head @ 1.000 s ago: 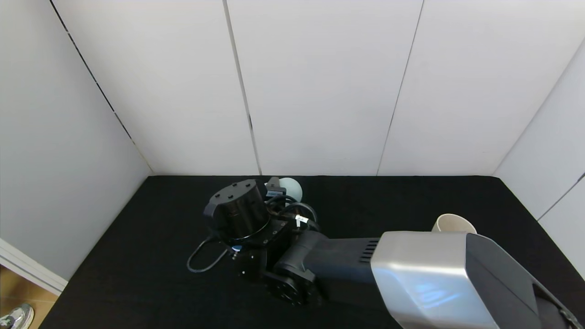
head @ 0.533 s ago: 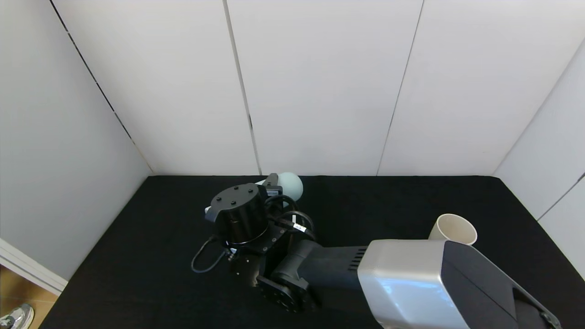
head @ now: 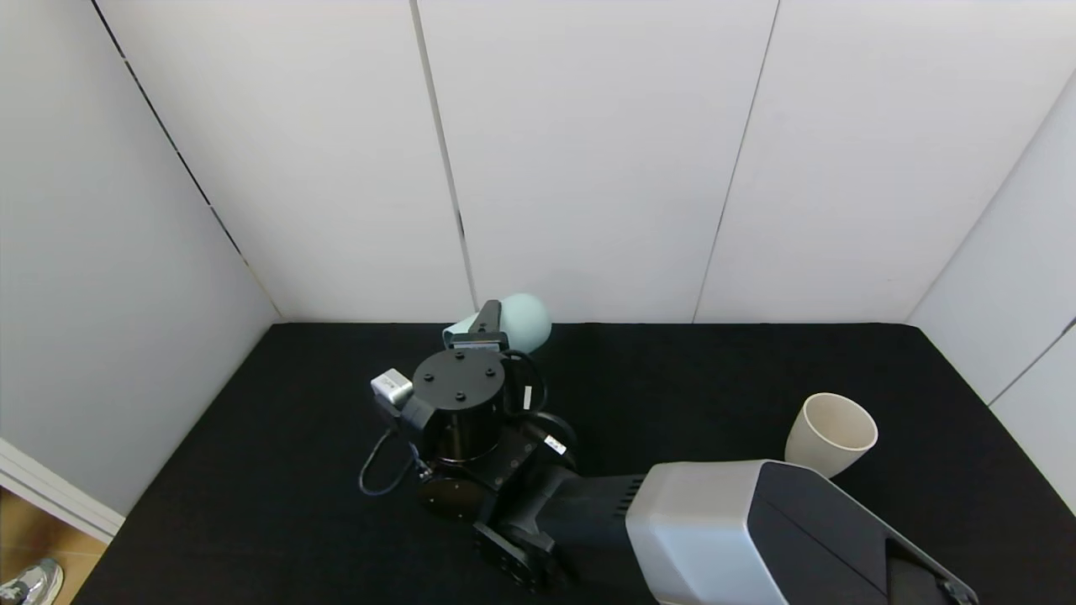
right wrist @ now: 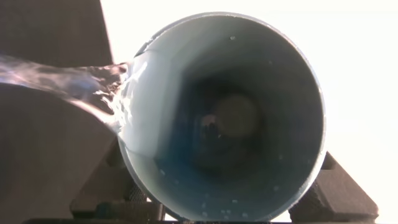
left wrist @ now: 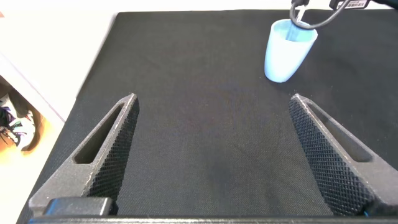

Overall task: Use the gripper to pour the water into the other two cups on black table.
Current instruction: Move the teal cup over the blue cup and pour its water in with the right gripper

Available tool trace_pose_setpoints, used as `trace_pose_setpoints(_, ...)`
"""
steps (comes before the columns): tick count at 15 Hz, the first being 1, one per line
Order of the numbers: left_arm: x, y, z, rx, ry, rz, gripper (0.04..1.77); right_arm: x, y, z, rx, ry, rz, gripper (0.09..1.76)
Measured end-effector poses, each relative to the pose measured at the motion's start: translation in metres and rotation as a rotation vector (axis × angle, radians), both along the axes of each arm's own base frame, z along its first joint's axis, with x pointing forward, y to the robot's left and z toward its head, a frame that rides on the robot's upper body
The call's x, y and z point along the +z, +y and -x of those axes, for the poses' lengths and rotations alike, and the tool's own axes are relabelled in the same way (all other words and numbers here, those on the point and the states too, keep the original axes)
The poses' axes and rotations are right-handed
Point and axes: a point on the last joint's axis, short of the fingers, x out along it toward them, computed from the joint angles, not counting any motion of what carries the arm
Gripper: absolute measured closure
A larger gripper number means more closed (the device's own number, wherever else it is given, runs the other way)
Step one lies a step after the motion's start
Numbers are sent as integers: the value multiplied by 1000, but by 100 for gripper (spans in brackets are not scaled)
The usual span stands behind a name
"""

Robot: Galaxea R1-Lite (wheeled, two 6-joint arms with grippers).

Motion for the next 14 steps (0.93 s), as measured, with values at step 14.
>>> trace_pose_setpoints(14,0,0,0,0,-1,0,9,1,-4,-2,-1,-2,-17,66)
